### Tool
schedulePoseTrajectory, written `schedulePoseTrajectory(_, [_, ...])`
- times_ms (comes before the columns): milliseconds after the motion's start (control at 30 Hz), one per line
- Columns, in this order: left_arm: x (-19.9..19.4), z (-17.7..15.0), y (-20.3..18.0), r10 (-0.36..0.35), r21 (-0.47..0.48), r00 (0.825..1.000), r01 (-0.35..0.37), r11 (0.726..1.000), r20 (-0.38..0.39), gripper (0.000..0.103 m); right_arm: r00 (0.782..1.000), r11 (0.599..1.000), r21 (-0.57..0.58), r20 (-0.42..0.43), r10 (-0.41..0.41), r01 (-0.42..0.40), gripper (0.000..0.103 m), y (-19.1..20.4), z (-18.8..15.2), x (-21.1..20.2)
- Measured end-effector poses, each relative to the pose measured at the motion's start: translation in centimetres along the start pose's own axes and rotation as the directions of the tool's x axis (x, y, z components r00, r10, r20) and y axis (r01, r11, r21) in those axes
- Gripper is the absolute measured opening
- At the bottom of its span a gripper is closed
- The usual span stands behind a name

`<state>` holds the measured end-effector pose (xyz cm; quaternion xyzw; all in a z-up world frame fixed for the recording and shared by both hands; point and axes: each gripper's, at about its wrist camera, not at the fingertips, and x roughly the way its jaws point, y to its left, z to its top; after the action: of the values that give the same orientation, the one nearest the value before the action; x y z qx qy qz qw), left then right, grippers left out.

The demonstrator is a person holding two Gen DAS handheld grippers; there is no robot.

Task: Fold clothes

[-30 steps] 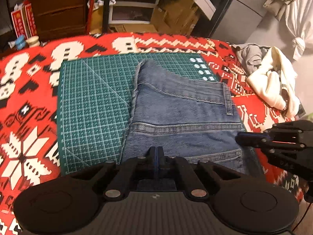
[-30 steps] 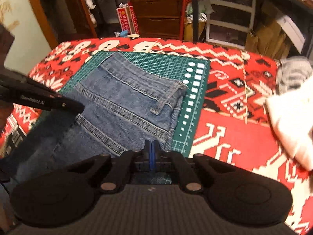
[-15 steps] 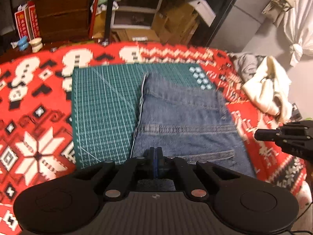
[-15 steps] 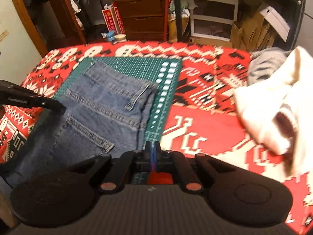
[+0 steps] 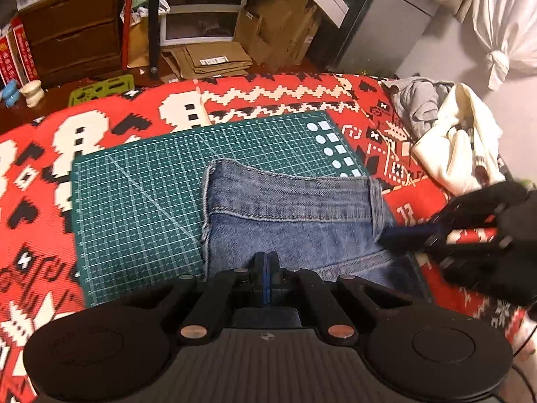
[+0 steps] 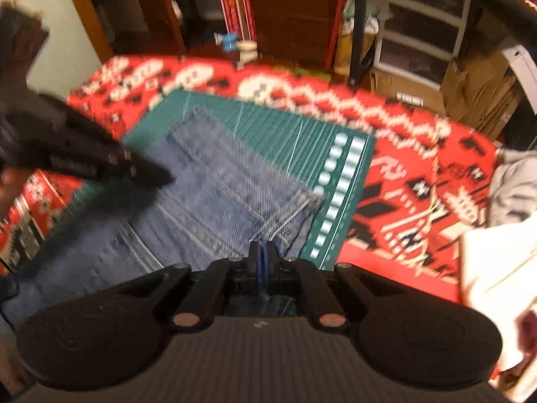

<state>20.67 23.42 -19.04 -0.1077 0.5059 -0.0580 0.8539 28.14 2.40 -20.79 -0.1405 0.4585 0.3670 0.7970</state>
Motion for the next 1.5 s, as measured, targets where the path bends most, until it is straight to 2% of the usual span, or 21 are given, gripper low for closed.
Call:
schedulePoseTrajectory(67, [0.6, 0.2, 0.3, -0.006, -0.009, 1.000, 0.006, 1.000, -0.007, 0.001, 1.000, 0.999, 0.030, 0.011, 0.012, -0.013, 0.000, -0.5, -0.5, 0.2])
schedulePoseTrajectory(200, [1.3, 0.3, 0.6, -0.018, -0.028, 1.000, 0.018, 0.999, -0.001, 0.003, 1.000, 0.998, 0.058, 0.012, -0.026, 0.025, 0.000, -1.4, -0.8, 0.0])
schedulePoseTrajectory(233, [1.4, 0.4, 0.6, -0.019, -0.036, 1.000, 0.019, 0.999, 0.000, 0.003, 1.000, 0.997, 0.072, 0.015, -0.025, 0.024, 0.003, -1.8, -0.7, -0.1])
schedulePoseTrajectory(433, [2.2, 1.9, 0.1, -0.010, -0.064, 1.000, 0.010, 0.998, 0.007, 0.002, 0.999, 0.990, 0.136, 0.044, 0.019, -0.025, 0.005, -3.5, -0.5, -1.1])
schedulePoseTrajectory(500, [1.9, 2.5, 0.2, -0.030, -0.091, 0.999, 0.031, 0.995, 0.011, 0.002, 0.998, 0.988, 0.151, 0.058, 0.020, -0.028, 0.014, -4.1, -0.4, -1.7])
schedulePoseTrajectory(567, [0.8, 2.8, 0.5, -0.056, -0.107, 0.998, 0.059, 0.993, 0.036, 0.004, 0.996, 0.981, 0.187, 0.083, 0.029, -0.044, 0.015, -5.2, -0.3, -2.6])
schedulePoseTrajectory(633, [-0.4, 3.3, 0.8, -0.059, -0.105, 0.996, 0.065, 0.992, 0.059, 0.007, 0.994, 0.970, 0.232, 0.105, 0.043, -0.066, 0.025, -6.2, -0.1, -2.9])
schedulePoseTrajectory(667, [-0.9, 3.6, 1.1, -0.050, -0.104, 0.996, 0.057, 0.993, 0.069, 0.010, 0.993, 0.965, 0.251, 0.110, 0.050, -0.077, 0.030, -6.6, 0.1, -2.8])
schedulePoseTrajectory(700, [-1.0, 3.7, 1.3, -0.032, -0.101, 0.997, 0.039, 0.994, 0.071, 0.019, 0.992, 0.959, 0.270, 0.116, 0.058, -0.087, 0.030, -7.0, 0.3, -2.7])
schedulePoseTrajectory(733, [-1.1, 3.9, 1.6, -0.014, -0.098, 0.997, 0.021, 0.995, 0.074, 0.033, 0.991, 0.954, 0.282, 0.115, 0.067, -0.097, 0.031, -7.2, 0.6, -2.3])
schedulePoseTrajectory(800, [-1.4, 4.3, 2.1, 0.023, -0.092, 0.997, -0.015, 0.996, 0.079, 0.044, 0.991, 0.947, 0.299, 0.104, 0.088, -0.116, 0.039, -7.4, 1.1, -1.2])
schedulePoseTrajectory(900, [-0.9, 4.6, 2.9, 0.041, -0.092, 0.998, -0.037, 0.995, 0.045, 0.045, 0.991, 0.939, 0.321, 0.087, 0.098, -0.121, 0.040, -7.6, 1.4, 0.4])
schedulePoseTrajectory(1033, [1.0, 4.2, 3.3, 0.064, -0.095, 0.998, -0.065, 0.993, -0.005, 0.044, 0.989, 0.919, 0.366, 0.085, 0.122, -0.145, 0.040, -8.4, 1.4, 1.9])
schedulePoseTrajectory(1133, [2.3, 3.8, 3.8, 0.064, -0.108, 0.998, -0.066, 0.992, -0.028, 0.043, 0.988, 0.922, 0.357, 0.097, 0.123, -0.150, 0.040, -8.5, 1.5, 2.4])
schedulePoseTrajectory(1167, [2.3, 3.8, 3.8, 0.051, -0.111, 0.998, -0.053, 0.992, -0.020, 0.039, 0.988, 0.924, 0.351, 0.098, 0.123, -0.150, 0.037, -8.4, 1.6, 2.5])
schedulePoseTrajectory(1200, [2.4, 3.7, 3.8, 0.039, -0.115, 0.999, -0.040, 0.993, -0.012, 0.029, 0.987, 0.926, 0.345, 0.096, 0.129, -0.154, 0.022, -8.3, 1.6, 2.6])
schedulePoseTrajectory(1233, [2.4, 3.7, 3.8, 0.027, -0.119, 1.000, -0.027, 0.993, -0.005, 0.013, 0.987, 0.927, 0.340, 0.096, 0.131, -0.156, 0.022, -8.0, 1.6, 2.7])
schedulePoseTrajectory(1367, [1.8, 3.5, 2.5, 0.059, -0.065, 0.998, -0.057, 0.996, 0.033, 0.011, 0.985, 0.927, 0.341, 0.115, 0.126, -0.158, 0.014, -7.3, 1.8, 2.2])
schedulePoseTrajectory(1500, [-0.7, 4.4, 1.8, 0.082, -0.032, 0.991, -0.079, 0.996, 0.102, 0.011, 0.978, 0.930, 0.322, 0.162, 0.130, -0.177, 0.013, -7.1, 3.5, 0.1])
